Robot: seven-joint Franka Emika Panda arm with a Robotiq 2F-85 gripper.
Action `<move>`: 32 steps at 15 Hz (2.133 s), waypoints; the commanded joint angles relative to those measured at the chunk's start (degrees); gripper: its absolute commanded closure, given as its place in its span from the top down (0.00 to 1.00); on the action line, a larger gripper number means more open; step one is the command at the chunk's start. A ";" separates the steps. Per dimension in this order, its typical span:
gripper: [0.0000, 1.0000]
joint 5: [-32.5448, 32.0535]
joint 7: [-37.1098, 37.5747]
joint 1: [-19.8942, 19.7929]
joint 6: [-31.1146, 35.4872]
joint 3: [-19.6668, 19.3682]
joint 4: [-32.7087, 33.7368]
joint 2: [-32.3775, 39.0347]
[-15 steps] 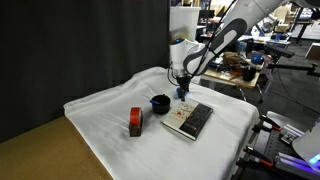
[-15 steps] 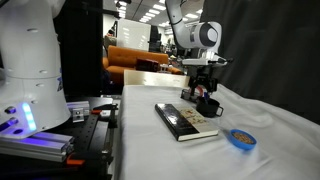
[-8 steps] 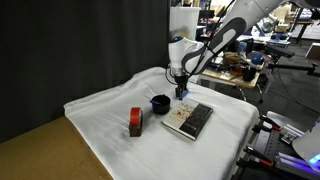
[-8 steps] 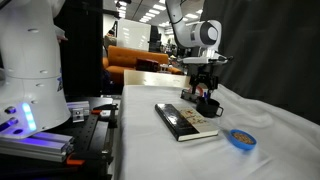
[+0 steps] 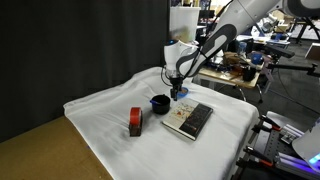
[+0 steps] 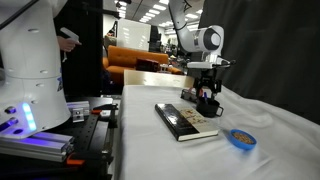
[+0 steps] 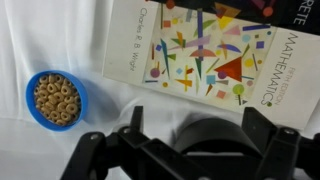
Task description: Move the black cup slightly forward
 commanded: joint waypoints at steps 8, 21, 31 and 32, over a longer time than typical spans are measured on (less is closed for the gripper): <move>1.00 0.41 -0.25 0.73 0.18 -1.84 7.63 7.43; 1.00 -0.20 0.19 0.83 -0.14 -3.51 11.38 8.62; 1.00 0.05 -0.74 2.06 -0.83 -3.13 18.07 13.29; 1.00 0.08 -0.83 2.06 -0.97 -3.26 19.34 13.93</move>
